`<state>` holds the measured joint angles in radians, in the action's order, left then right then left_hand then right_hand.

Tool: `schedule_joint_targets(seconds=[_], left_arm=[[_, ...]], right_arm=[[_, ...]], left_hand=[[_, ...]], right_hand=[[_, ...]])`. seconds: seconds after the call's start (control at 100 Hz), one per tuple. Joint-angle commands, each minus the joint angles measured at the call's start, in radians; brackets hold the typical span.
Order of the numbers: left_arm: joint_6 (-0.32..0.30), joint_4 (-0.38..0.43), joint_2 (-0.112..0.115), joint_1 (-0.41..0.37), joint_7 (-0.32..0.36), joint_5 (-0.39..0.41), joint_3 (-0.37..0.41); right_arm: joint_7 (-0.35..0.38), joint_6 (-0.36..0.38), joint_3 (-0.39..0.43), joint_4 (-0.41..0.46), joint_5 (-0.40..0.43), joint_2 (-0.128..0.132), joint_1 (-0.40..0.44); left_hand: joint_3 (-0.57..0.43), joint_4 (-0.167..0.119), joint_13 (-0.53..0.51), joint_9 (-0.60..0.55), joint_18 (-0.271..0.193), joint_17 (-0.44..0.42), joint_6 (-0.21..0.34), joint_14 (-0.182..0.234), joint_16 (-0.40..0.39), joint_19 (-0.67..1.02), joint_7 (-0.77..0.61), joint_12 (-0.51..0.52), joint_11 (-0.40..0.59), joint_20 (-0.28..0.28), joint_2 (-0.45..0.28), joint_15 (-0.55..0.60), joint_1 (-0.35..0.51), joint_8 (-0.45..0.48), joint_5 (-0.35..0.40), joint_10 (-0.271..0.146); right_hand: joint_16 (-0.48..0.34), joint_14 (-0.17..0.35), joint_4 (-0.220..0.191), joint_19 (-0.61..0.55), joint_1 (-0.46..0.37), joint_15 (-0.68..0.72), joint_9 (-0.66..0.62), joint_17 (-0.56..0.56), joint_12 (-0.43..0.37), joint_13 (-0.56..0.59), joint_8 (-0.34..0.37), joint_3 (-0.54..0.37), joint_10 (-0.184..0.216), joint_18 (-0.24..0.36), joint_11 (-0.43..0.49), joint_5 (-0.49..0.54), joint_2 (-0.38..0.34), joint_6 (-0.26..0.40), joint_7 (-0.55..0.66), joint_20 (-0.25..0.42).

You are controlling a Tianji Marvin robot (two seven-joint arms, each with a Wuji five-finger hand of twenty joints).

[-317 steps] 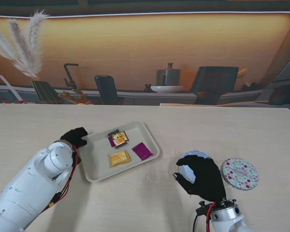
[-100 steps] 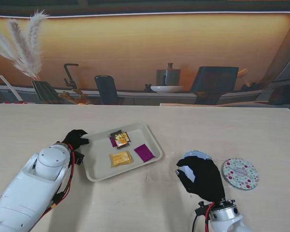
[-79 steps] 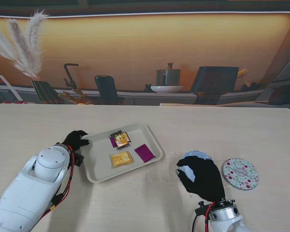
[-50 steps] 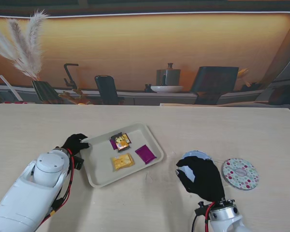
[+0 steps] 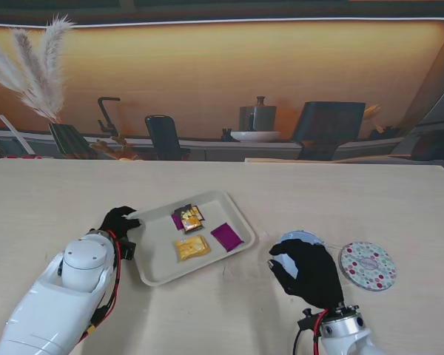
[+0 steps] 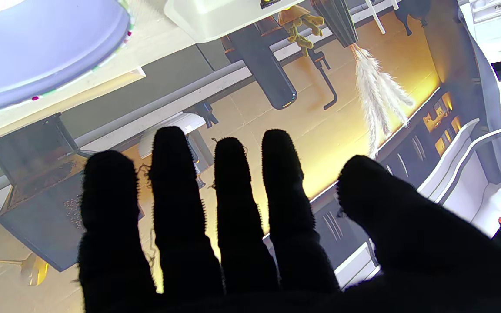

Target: Pour cookies into a cookie box

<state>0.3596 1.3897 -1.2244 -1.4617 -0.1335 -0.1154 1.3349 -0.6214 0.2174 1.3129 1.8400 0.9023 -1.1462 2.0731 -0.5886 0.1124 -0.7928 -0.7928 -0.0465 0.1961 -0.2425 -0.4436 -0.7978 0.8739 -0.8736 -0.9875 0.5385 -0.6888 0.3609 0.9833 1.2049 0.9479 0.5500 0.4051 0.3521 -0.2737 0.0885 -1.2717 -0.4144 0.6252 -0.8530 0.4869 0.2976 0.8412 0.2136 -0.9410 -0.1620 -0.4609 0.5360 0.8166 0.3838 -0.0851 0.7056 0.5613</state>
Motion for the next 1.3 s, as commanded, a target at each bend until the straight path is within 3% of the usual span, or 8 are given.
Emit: schedule_joint_targets(seconds=[0.0,0.1,0.23,0.71,1.29], left_arm=[[0.000,-0.009,-0.009,-0.010,0.038,0.031,-0.012],[-0.038,-0.031,-0.018,-0.004,-0.026,0.087,-0.032],[-0.040,-0.027,-0.015,-0.008,-0.021,0.099,-0.032],[-0.107,0.012,-0.042,-0.037,-0.136,0.057,-0.021],[-0.229,0.097,-0.056,-0.086,-0.252,0.067,-0.014]], right_arm=[[0.016,0.002,-0.005,0.005,-0.002,-0.004,0.002],[0.020,0.002,-0.006,0.004,-0.003,-0.003,-0.001],[0.028,0.000,-0.010,0.002,-0.007,-0.003,-0.005],[0.042,-0.008,-0.013,0.001,-0.009,-0.001,-0.010],[0.036,-0.007,-0.007,0.004,-0.007,-0.002,-0.005]], left_hand=[[-0.080,-0.042,0.087,-0.038,0.649,0.178,0.083,-0.062,-0.045,0.409,-0.178,-0.045,0.083,-0.032,-0.054,0.057,0.086,0.080,0.084,-0.008],[-0.108,-0.044,0.031,-0.065,0.678,0.232,0.089,-0.058,-0.106,0.484,-0.194,-0.087,0.098,-0.122,-0.029,0.145,0.086,0.097,0.119,-0.006],[-0.145,-0.046,0.021,-0.086,0.679,0.236,0.099,-0.053,-0.144,0.477,-0.197,-0.130,0.094,-0.194,-0.009,0.161,0.078,0.126,0.153,-0.003],[-0.295,-0.043,-0.038,-0.138,0.723,0.289,0.090,-0.046,-0.185,0.496,-0.217,-0.186,0.137,-0.250,0.051,0.225,0.035,0.185,0.214,0.012],[-0.333,-0.038,-0.069,-0.150,0.733,0.317,0.090,-0.032,-0.232,0.534,-0.242,-0.217,0.195,-0.302,0.062,0.311,0.028,0.221,0.224,0.019]], right_hand=[[0.000,-0.022,-0.023,-0.013,0.024,0.004,-0.016,-0.010,-0.001,0.008,0.018,0.009,0.004,-0.020,0.001,0.017,-0.012,0.023,-0.024,-0.012],[0.000,-0.023,-0.046,-0.012,0.029,0.004,-0.015,-0.011,-0.001,0.007,0.050,0.022,0.005,-0.020,0.001,0.020,-0.016,0.022,-0.044,-0.011],[0.000,-0.023,-0.047,-0.012,0.032,0.004,-0.015,-0.011,-0.001,0.007,0.066,0.024,0.006,-0.020,0.001,0.021,-0.017,0.022,-0.052,-0.011],[0.000,-0.020,-0.045,-0.010,0.030,0.002,-0.012,-0.014,-0.001,0.004,0.088,0.026,0.006,-0.019,0.001,0.023,-0.022,0.023,-0.064,-0.011],[-0.001,-0.018,-0.046,-0.007,0.030,-0.002,-0.011,-0.018,-0.001,-0.001,0.101,0.030,0.008,-0.015,0.001,0.024,-0.026,0.022,-0.069,-0.012]])
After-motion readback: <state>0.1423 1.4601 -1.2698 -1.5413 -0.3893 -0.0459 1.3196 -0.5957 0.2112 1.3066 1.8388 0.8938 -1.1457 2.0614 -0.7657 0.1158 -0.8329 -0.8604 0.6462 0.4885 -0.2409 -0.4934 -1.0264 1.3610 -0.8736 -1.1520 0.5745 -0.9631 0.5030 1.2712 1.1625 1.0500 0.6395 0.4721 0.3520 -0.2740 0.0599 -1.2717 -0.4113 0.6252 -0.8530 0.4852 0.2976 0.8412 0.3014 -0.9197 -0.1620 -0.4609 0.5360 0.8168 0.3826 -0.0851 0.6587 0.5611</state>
